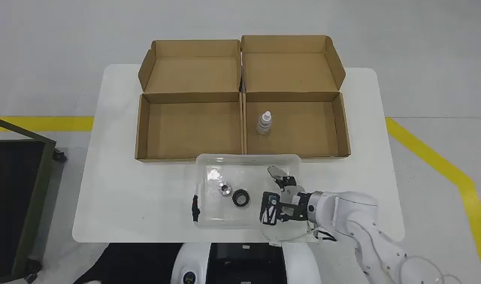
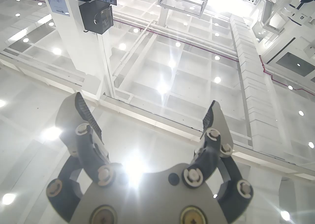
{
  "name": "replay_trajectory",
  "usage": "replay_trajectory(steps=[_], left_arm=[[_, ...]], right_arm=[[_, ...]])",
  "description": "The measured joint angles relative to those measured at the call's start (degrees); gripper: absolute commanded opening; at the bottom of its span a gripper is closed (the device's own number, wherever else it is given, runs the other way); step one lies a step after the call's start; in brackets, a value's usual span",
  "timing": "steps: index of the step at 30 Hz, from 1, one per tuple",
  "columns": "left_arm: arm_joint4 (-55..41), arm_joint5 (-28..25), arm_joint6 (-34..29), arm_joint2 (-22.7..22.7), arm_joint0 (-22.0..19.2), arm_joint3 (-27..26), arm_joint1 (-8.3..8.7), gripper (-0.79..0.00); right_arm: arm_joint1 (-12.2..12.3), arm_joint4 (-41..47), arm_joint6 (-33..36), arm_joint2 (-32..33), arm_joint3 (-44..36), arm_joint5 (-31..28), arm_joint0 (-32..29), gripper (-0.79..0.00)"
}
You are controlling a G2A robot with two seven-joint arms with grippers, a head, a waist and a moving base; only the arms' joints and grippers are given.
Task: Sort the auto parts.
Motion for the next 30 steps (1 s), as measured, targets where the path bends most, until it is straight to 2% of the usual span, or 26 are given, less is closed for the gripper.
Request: replay_trajectory(steps=[5, 8, 9, 12, 14, 18, 23, 30], left_arm=[[0.0, 0.0, 0.0, 0.0, 0.0, 0.0, 0.00, 0.000], [0.0, 0.0, 0.0, 0.0, 0.0, 0.0, 0.00, 0.000], [0.0, 0.0, 0.0, 0.0, 0.0, 0.0, 0.00, 0.000], [0.0, 0.0, 0.0, 0.0, 0.0, 0.0, 0.00, 0.000], [0.0, 0.0, 0.0, 0.0, 0.0, 0.0, 0.00, 0.000], [0.0, 0.0, 0.0, 0.0, 0.0, 0.0, 0.00, 0.000], [0.0, 0.0, 0.0, 0.0, 0.0, 0.0, 0.00, 0.000], [0.0, 0.0, 0.0, 0.0, 0.0, 0.0, 0.00, 0.000]], right_arm=[[-0.1, -0.4, 1.4, -1.5, 2.5, 0.6, 2.0, -0.163], [-0.1, -0.6, 2.3, -2.2, 3.5, 0.4, 2.9, -0.305], [-0.1, -0.7, 2.6, -2.4, 3.8, 0.2, 3.3, -0.376], [0.0, -0.7, 3.6, -2.7, 4.1, -0.6, 3.8, -0.428], [0.1, -0.8, 4.1, -2.9, 4.2, -1.1, 4.1, -0.499], [0.3, -0.7, 4.7, -3.0, 4.0, -1.8, 4.0, -0.785], [0.5, -0.2, 4.4, -3.0, 3.6, -2.3, 3.6, -0.785], [1.0, 0.0, 2.9, -2.2, -1.1, -1.9, 2.4, -0.785]])
